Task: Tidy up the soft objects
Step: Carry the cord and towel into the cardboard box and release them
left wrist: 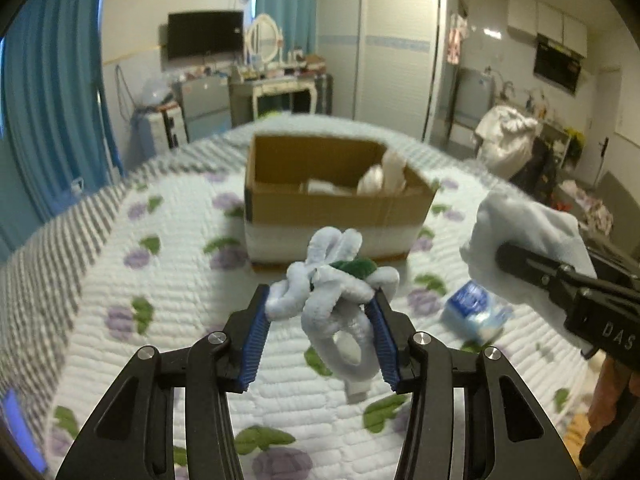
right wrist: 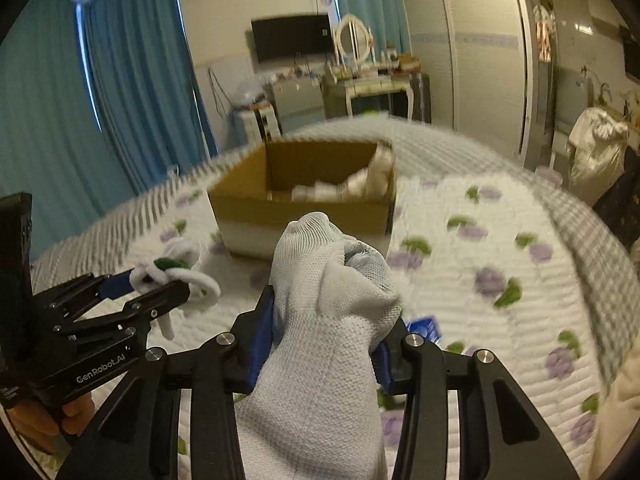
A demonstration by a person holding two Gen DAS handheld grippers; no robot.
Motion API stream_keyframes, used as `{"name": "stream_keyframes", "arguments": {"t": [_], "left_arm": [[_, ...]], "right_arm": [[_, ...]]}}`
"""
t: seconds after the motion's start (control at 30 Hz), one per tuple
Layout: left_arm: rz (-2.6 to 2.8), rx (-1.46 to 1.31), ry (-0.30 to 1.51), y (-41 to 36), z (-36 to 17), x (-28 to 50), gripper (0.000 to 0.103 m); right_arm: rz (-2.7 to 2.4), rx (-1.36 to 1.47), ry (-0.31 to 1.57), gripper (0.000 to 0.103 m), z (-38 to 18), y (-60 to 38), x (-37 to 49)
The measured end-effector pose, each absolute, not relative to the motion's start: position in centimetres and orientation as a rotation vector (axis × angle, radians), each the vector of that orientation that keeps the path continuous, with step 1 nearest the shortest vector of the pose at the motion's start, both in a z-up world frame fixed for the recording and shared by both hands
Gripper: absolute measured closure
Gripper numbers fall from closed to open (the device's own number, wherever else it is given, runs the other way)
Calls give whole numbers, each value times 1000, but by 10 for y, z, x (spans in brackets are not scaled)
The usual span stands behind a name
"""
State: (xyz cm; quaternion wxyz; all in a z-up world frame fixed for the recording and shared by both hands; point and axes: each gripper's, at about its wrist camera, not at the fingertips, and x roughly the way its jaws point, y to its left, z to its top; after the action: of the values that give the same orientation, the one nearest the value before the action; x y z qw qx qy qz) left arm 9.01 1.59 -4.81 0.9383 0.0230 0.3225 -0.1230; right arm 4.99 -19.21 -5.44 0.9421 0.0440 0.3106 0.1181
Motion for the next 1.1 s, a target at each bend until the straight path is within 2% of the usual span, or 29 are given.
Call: {"name": "stream_keyframes", "arguments": {"t": [0.3, 0.53, 0.73, 1.1], "left_arm": [[-271, 63, 541, -1, 21, 105, 56], [-261, 85, 508, -12, 41, 160, 56], [-231, 86, 531, -13, 22, 224, 56], [-163, 161, 646, -21, -62, 289, 56]], "right_arm": [[278, 78, 474, 61, 37, -208, 72], [288, 85, 441, 61, 64, -202, 129], [301, 108, 499, 61, 45, -190, 199], [278, 151, 663, 62, -54, -184, 299]]}}
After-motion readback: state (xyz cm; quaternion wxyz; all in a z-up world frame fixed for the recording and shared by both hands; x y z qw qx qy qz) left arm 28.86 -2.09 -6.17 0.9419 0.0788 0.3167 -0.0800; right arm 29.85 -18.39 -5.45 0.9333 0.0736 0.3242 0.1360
